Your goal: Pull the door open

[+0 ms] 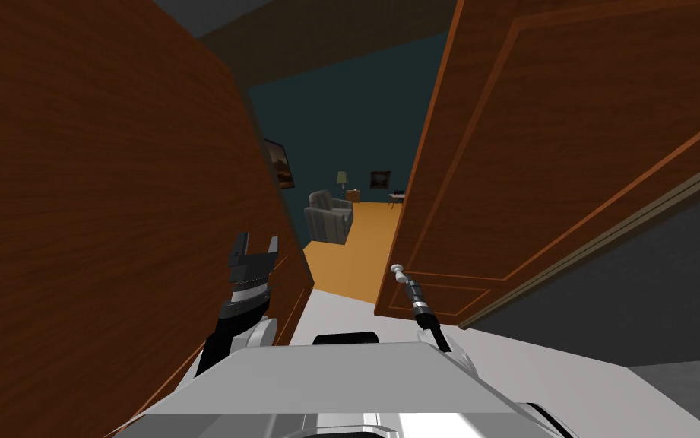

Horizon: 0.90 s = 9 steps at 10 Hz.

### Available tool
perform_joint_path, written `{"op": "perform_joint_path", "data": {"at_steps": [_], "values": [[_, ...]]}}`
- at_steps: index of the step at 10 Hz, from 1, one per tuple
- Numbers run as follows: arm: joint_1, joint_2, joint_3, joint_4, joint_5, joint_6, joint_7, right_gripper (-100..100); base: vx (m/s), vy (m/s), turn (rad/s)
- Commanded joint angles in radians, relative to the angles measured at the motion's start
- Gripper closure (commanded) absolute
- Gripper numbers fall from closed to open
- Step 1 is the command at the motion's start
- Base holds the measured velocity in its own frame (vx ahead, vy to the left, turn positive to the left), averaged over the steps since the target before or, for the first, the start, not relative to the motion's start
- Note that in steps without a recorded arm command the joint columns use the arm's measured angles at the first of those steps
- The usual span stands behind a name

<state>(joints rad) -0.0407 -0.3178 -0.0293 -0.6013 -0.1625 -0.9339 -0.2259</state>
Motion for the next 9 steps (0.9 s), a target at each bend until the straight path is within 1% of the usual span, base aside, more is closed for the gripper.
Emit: {"op": "perform_joint_path", "data": {"at_steps": [1,2,3,4,5,6,7,8,9], "values": [[0.010,0.017,0.020,-0.045,-0.002,0.004,-0.024,100,-0.040,-0.023,0.037],[0.010,0.017,0.020,-0.045,-0.002,0.004,-0.024,100,-0.011,-0.010,-0.008],[0.010,0.016,0.027,-0.046,-0.022,0.007,-0.066,100,-0.030,-0.018,0.098],[0.010,0.015,0.034,-0.048,-0.042,0.010,-0.089,100,-0.070,-0.037,0.179],[0.010,0.015,0.034,-0.048,-0.042,0.010,-0.108,100,-0.059,-0.029,0.037],[0.010,0.014,0.042,-0.049,-0.063,0.013,-0.145,100,-0.057,-0.027,0.043],[0.010,0.014,0.042,-0.049,-0.063,0.013,-0.149,100,-0.049,-0.017,0.071],[0.010,0.014,0.042,-0.049,-0.063,0.013,-0.149,100,-0.015,0.003,-0.013],[0.010,0.013,0.049,-0.050,-0.083,0.016,-0.191,100,-0.027,-0.005,0.064]]}}
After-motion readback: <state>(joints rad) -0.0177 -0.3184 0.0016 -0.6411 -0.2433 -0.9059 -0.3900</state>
